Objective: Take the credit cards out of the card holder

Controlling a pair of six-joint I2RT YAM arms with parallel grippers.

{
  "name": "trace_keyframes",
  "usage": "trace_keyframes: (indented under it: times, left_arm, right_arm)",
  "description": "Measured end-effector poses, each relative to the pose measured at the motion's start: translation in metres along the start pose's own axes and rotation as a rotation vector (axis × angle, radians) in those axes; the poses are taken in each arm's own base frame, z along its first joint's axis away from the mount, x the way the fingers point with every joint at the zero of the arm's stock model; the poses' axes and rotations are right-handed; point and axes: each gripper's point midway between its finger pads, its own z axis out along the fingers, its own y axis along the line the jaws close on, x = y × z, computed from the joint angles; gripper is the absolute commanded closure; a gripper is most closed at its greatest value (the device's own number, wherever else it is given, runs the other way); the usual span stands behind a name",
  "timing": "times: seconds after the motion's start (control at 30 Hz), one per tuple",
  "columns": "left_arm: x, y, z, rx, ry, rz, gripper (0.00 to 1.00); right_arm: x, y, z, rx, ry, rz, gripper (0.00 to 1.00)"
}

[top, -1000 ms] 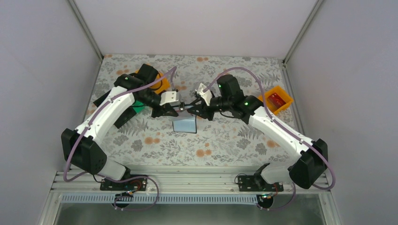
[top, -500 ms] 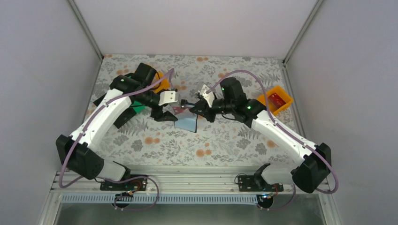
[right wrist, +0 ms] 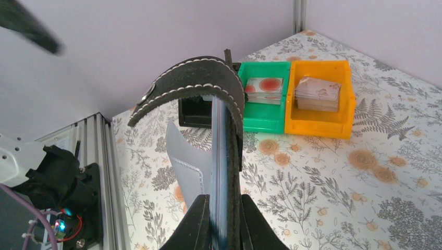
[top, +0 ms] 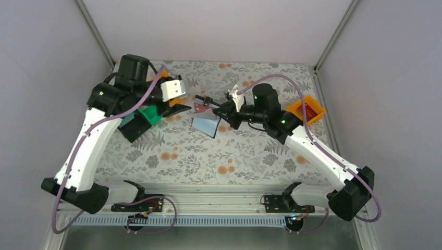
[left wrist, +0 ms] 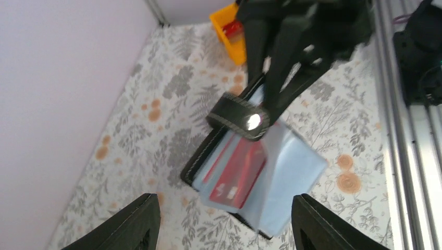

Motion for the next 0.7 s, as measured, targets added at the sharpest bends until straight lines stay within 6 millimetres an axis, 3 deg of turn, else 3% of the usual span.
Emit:
trace_keyframes:
  times: [0.1,0.2,0.3,0.43,0.7]
  left_arm:
    - [-0.017,-0.014,-0.020,0.009,-0.050,0.047,0.39]
    - [-0.016,-0.030,-0.020,0.064,-0.062,0.060,0.38]
    - [-0.005,-0.037,-0.005,0.126,-0.037,0.036,0.38]
    - [0.007,-0.031,0.015,0.159,0.001,0.016,0.38]
    - [0.023,-0.044,0.034,0.227,0.025,-0.002,0.43]
  right_arm:
    - [-0.002,-0.001,0.001,0.000,-0.008,0.026,0.96]
    - [-0.003,0.000,0.003,-0.013,-0.014,0.046,0.96]
    - [-0.004,0.002,0.005,-0.031,-0.016,0.065,0.96]
    - [-0.004,0.003,0.007,-0.048,-0.015,0.083,0.96]
    - [-0.007,0.006,0.007,-0.064,-0.025,0.099,0.96]
